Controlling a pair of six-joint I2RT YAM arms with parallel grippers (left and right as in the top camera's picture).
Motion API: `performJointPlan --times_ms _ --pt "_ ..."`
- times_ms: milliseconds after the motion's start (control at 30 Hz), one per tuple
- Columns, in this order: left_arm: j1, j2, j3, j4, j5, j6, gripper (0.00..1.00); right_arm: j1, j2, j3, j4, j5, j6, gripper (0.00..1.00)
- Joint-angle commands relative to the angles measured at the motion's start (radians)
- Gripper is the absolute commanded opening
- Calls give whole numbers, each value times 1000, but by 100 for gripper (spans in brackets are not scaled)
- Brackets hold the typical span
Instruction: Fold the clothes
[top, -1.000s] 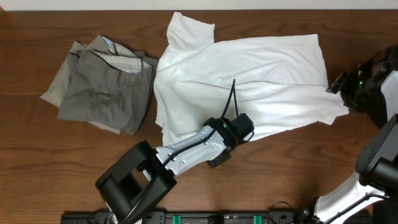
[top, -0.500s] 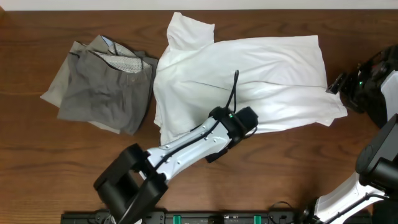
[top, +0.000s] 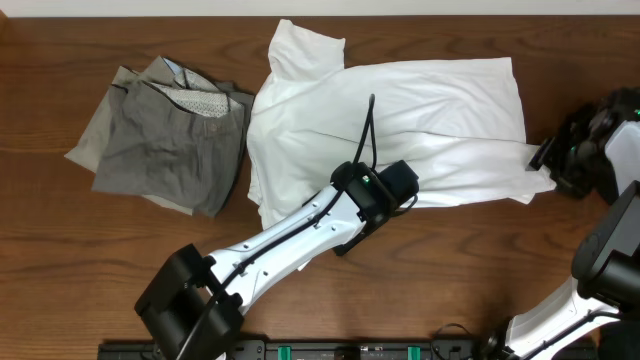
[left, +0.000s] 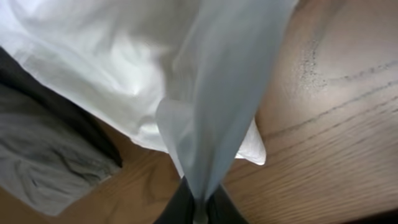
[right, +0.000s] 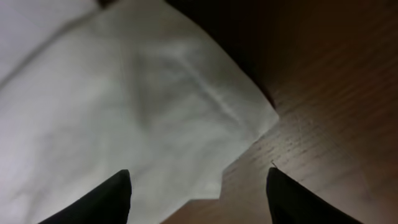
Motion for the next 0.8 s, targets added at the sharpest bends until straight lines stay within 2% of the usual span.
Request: performJointPlan --times_ms 0,67,133,167,200,267,533,767 --pt "5 -7 9 -7 -25 -35 6 -6 4 -64 46 31 56 66" --pt "5 -7 9 -6 -25 -35 6 -6 4 -97 94 31 74 63" --pt "5 -7 9 -6 -25 -35 6 -6 4 -123 143 18 92 50" --pt "5 -7 9 -7 -25 -35 6 -6 4 -126 158 -2 90 30" --pt "5 -7 9 -7 -29 -35 6 -6 4 -124 164 -13 89 15" --pt "5 -8 9 -15 -36 -35 6 -8 0 -105 157 -44 77 3" --pt "5 -28 11 -75 -72 -46 6 -21 -124 35 -3 -93 17 1" --pt "5 -47 13 -86 -167 -96 6 -18 -232 44 23 -156 15 3"
